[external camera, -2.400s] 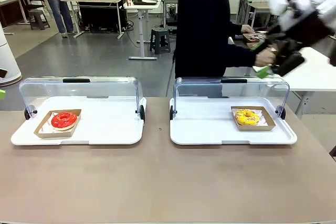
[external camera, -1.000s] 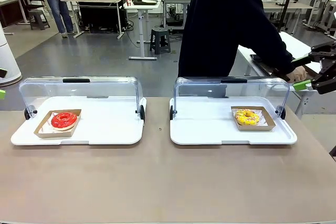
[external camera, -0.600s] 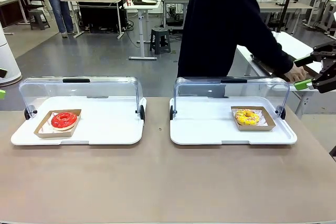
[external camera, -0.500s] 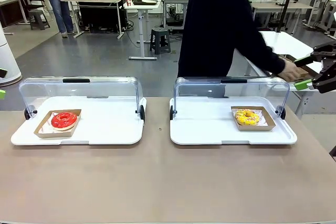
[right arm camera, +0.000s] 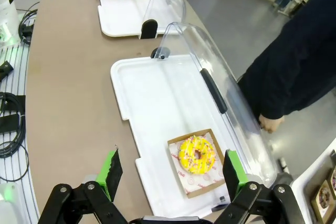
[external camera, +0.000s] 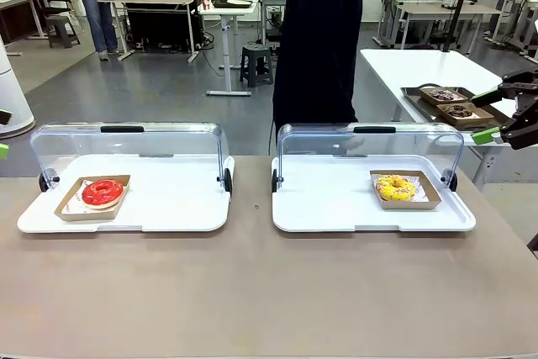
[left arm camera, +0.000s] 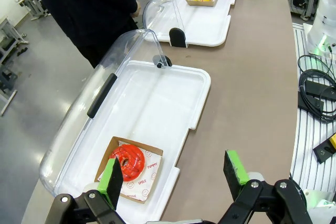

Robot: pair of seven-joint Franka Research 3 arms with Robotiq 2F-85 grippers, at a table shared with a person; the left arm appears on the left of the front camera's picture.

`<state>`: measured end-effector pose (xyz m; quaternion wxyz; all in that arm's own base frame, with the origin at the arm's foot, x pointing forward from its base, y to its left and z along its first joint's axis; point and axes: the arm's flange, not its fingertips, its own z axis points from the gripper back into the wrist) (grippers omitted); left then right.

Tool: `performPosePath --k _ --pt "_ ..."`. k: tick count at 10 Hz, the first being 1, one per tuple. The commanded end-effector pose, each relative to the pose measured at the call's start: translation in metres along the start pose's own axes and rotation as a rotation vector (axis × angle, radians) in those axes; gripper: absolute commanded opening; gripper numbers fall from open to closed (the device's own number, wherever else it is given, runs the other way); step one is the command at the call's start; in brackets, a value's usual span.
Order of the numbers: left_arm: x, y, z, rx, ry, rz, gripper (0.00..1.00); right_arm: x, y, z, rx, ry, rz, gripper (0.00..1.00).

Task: Provide the desired donut to the person.
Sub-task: Place the picked Paper togo box onto the Handle tray extended by the person.

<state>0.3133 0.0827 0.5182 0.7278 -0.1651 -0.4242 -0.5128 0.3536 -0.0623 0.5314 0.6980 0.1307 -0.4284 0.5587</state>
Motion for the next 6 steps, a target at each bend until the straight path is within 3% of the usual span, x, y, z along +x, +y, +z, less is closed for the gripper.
performPosePath --k 1,6 --pt "-0.0001 0.0000 0.0004 -0.002 -0.010 0.000 1.00 -0.0017 0.0013 -0.0006 0.003 -0.005 -0.004 1.00" --pt "-0.0001 0.0000 0.0004 -0.002 -0.010 0.000 1.00 -0.0017 0.0013 -0.0006 0.003 -0.005 -0.004 1.00"
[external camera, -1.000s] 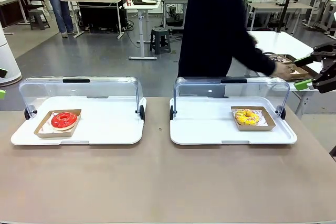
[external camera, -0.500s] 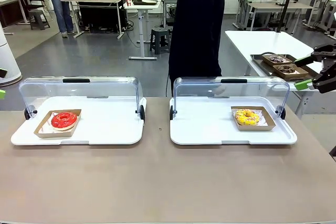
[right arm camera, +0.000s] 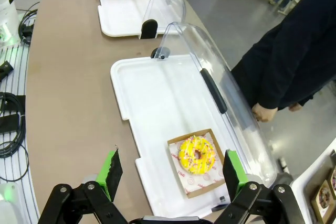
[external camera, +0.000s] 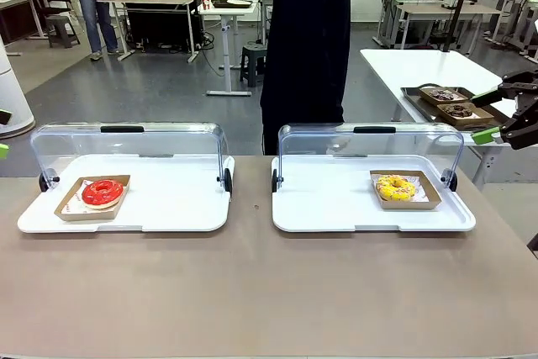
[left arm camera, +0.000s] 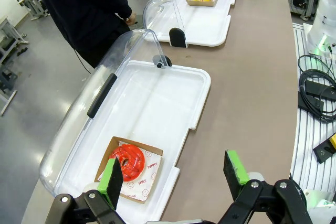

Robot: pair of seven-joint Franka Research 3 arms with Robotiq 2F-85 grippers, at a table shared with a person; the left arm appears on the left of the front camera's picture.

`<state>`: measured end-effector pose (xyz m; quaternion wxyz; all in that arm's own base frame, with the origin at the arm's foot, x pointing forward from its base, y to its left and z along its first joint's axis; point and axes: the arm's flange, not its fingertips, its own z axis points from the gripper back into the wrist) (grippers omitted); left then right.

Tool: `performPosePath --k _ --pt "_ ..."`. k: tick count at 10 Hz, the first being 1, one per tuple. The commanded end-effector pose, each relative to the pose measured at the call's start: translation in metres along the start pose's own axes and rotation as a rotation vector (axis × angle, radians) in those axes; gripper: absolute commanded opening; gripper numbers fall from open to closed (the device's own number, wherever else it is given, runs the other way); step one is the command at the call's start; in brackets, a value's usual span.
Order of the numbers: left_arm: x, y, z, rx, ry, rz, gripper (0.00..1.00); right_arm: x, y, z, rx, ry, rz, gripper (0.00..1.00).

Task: Provide the desired donut to the person.
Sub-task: Place the picked Paper togo box onto the Handle tray extended by the person.

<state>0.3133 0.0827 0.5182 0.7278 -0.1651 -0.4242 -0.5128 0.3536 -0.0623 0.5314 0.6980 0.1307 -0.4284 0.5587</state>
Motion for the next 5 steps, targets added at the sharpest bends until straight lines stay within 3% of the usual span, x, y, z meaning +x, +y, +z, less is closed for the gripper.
performPosePath --k 1,5 --pt "-0.0001 0.0000 0.0004 -0.002 -0.010 0.000 1.00 -0.0017 0.0013 -0.0006 0.003 -0.005 -0.004 1.00" --pt "-0.0001 0.0000 0.0004 -0.002 -0.010 0.000 1.00 -0.0017 0.0013 -0.0006 0.003 -0.005 -0.004 1.00"
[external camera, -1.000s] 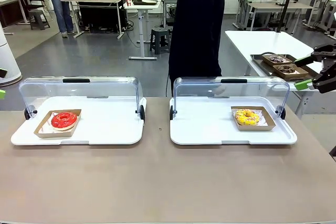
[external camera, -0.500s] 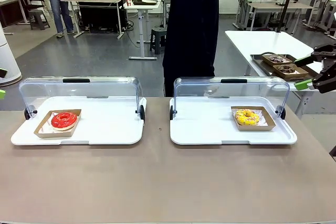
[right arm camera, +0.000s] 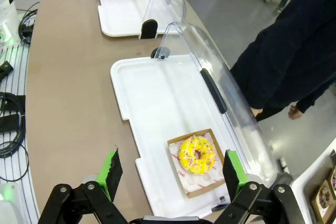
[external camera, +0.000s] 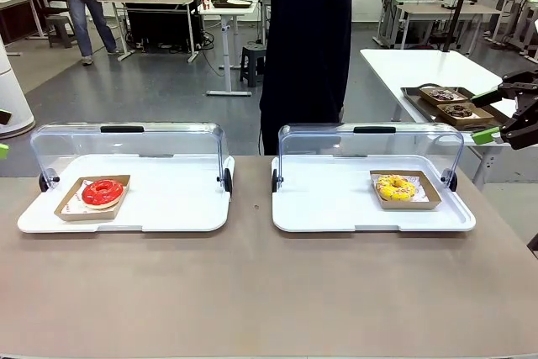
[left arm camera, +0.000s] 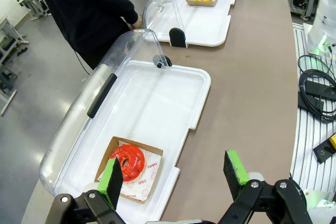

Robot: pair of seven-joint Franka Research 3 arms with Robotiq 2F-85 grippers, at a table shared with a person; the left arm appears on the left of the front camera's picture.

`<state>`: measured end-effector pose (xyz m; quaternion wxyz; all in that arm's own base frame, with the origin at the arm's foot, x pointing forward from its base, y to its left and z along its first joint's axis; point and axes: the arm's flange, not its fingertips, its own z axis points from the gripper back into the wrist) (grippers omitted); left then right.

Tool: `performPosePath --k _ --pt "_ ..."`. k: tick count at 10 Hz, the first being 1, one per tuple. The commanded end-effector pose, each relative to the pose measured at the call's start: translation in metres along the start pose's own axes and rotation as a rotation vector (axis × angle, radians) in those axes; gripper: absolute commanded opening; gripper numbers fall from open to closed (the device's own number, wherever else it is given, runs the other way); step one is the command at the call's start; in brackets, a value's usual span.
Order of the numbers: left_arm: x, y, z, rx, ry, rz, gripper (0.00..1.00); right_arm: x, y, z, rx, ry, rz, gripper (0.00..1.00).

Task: Provide the desired donut to the person.
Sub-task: Place the picked Paper togo box onto the Handle tray extended by the person.

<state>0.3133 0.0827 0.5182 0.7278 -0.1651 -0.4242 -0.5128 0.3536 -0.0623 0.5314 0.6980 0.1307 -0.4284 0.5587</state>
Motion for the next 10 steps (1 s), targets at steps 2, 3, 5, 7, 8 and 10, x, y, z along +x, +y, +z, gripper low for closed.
performPosePath --k 2,3,5,7,8,10 --pt "-0.0001 0.0000 0.0004 -0.002 -0.010 0.000 1.00 -0.0017 0.0013 -0.0006 0.003 -0.005 -0.004 1.00" --pt "-0.0001 0.0000 0.0004 -0.002 -0.010 0.000 1.00 -0.0017 0.0013 -0.0006 0.003 -0.005 -0.004 1.00" --pt "-0.0001 0.0000 0.0004 -0.002 -0.010 0.000 1.00 -0.0017 0.0013 -0.0006 0.003 -0.005 -0.004 1.00" --pt "-0.0001 0.0000 0.0004 -0.002 -0.010 0.000 1.00 -0.0017 0.0013 -0.0006 0.003 -0.005 -0.004 1.00" --pt "-0.0001 0.0000 0.0004 -0.002 -0.010 0.000 1.00 -0.0017 0.0013 -0.0006 0.003 -0.005 -0.004 1.00" --pt "-0.0001 0.0000 0.0004 -0.002 -0.010 0.000 1.00 -0.0017 0.0013 -0.0006 0.003 -0.005 -0.004 1.00"
